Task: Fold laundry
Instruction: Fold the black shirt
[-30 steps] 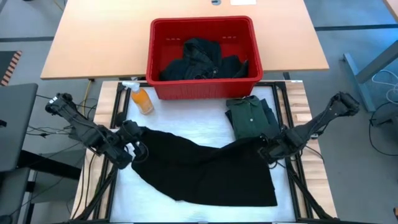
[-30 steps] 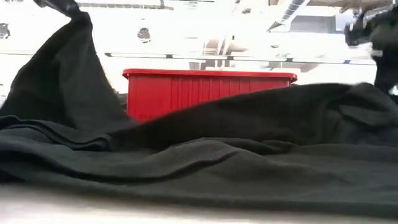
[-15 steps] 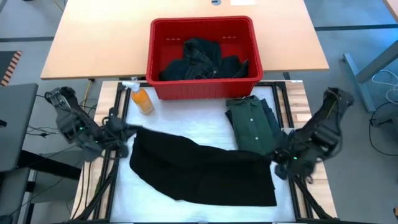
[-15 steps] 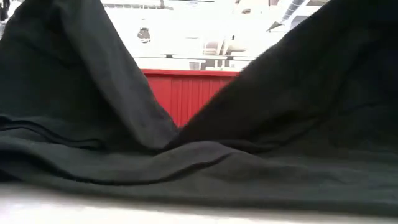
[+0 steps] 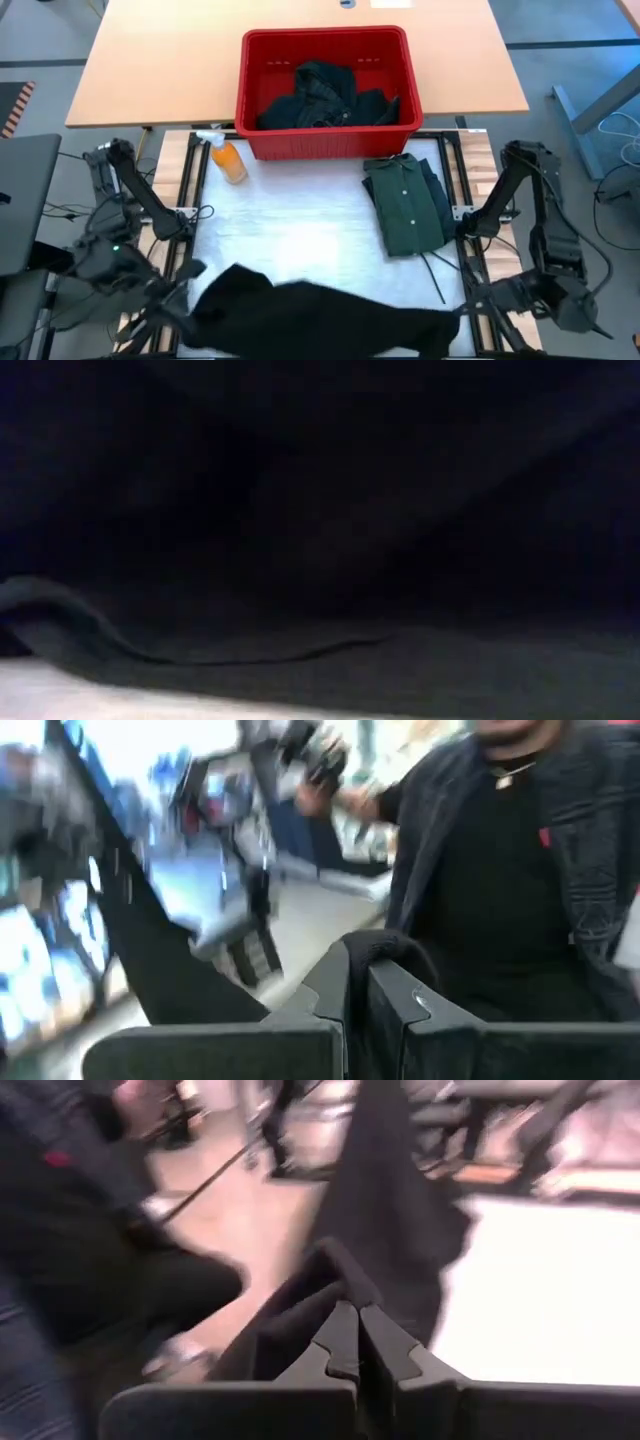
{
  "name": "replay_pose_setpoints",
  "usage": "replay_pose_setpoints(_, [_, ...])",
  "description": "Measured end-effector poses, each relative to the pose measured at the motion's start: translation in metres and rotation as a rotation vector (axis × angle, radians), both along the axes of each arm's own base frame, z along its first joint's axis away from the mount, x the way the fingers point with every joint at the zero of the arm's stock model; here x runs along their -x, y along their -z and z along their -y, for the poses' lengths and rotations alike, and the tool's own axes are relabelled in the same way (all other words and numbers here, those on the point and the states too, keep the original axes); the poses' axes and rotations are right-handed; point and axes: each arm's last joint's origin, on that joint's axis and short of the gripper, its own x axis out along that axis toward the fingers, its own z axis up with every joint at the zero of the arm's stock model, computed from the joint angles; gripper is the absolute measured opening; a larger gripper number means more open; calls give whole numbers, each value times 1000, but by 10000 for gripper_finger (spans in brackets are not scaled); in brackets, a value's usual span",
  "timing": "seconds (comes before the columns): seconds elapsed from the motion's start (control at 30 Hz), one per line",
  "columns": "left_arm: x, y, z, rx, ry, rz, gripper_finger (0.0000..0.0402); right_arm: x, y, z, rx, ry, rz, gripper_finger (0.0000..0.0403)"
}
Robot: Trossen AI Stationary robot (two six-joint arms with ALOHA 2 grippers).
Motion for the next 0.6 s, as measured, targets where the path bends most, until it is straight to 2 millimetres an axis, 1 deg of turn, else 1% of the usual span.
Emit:
replay_pose_setpoints(0.03, [0,-5,0,-26,-22,43,0,0,-2,4,19,29,27,16])
replay_pose_setpoints(0.07, [0,-11,-1,-39,-87,75,0,-1,-4,10,42,72,59,16])
replay_pose_setpoints(0.1, [-1,-19,-6,-47,-200,101,0,-1,-7,18,63,129,96,16])
replay_pose_setpoints(0.2, [1,-46,-28,-31,-690,111,0,-1,-17,51,89,356,215,16])
replay_pose_setpoints(0.23, [4,-52,-38,-49,-858,94,0,-1,-19,64,91,410,235,16])
replay_pose_setpoints(0.27, [5,-53,-46,-83,-1007,73,0,-2,-19,75,94,444,234,16])
replay_pose_setpoints(0.3, [6,-50,-54,-115,-1135,54,0,-4,-18,86,97,478,222,16])
replay_pose_setpoints(0.33, [7,-45,-61,-136,-1217,46,0,-7,-14,97,89,521,205,16])
replay_pose_setpoints(0.37, [6,-39,-66,-134,-1252,42,0,-9,-8,108,87,564,173,16])
replay_pose_setpoints(0.43, [3,-20,-78,-110,-1264,16,0,-13,6,129,82,655,66,16])
replay_pose_setpoints(0.5, [0,2,-91,-84,-1283,-43,0,-14,23,148,52,800,-57,16])
replay_pose_setpoints(0.53, [0,13,-98,-70,-1308,-78,0,-14,31,157,39,883,-112,16])
replay_pose_setpoints(0.6, [-1,34,-113,-32,-1402,-124,0,-19,48,167,-4,1022,-189,16])
